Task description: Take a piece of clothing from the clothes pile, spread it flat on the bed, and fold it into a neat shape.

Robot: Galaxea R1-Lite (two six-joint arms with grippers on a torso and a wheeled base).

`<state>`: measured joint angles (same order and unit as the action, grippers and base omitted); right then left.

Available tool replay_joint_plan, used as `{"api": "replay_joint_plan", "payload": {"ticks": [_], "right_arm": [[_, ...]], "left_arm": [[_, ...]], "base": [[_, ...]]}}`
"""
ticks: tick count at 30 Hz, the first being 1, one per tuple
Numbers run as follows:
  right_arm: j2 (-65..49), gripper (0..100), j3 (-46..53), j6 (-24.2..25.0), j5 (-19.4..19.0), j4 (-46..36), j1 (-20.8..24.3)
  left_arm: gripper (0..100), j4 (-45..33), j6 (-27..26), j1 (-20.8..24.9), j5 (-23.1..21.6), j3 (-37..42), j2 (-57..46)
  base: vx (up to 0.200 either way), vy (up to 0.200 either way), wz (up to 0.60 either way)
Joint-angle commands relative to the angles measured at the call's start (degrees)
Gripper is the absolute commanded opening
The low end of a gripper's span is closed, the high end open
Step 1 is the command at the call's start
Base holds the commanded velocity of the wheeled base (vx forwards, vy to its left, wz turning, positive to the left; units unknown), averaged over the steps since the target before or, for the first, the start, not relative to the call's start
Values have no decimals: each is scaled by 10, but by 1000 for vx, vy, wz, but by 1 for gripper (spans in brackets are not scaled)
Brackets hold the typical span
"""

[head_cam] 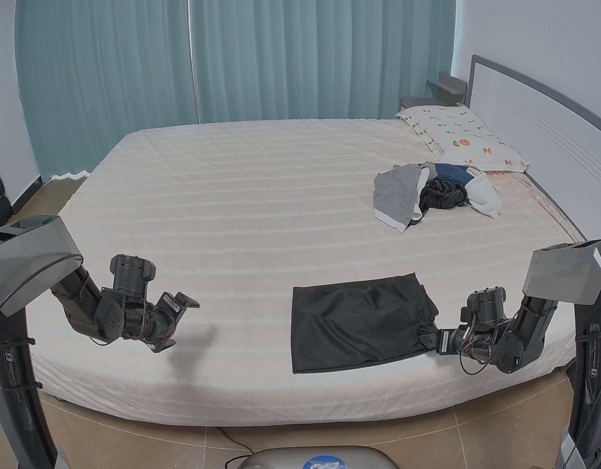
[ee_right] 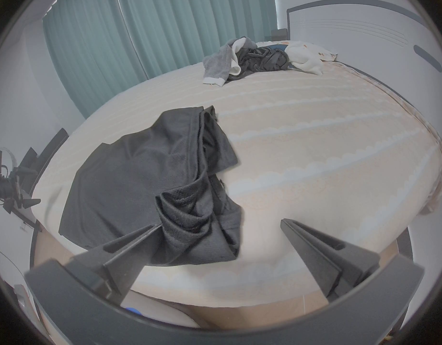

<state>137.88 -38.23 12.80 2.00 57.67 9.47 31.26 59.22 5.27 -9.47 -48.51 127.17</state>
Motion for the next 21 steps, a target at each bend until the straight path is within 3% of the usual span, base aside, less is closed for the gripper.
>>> {"api": "replay_joint_plan", "payload": {"ticks": [1,7,10,13,16,21], "right_arm": [[-18,100,25,-33,12,-2,-25],[-35,100,46,-56,14,-3,-42],[-41,100,57,-99,13,0,-64],[-44,100,53,-97,10,4,-65],[-60,100,51,-64,-16,11,-60],[-77,100,21,48,-114,13,-49]], "left_arm": [[100,0,0,0,0,1,1],[100,0,0,0,0,0,1],[100,0,1,0,0,0,1],[100,0,1,0,0,0,1],[100,0,0,0,0,0,1],[100,0,0,0,0,0,1]], "base": [[0,0,0],[0,0,0],[0,0,0],[0,0,0],[0,0,0],[0,0,0]]}}
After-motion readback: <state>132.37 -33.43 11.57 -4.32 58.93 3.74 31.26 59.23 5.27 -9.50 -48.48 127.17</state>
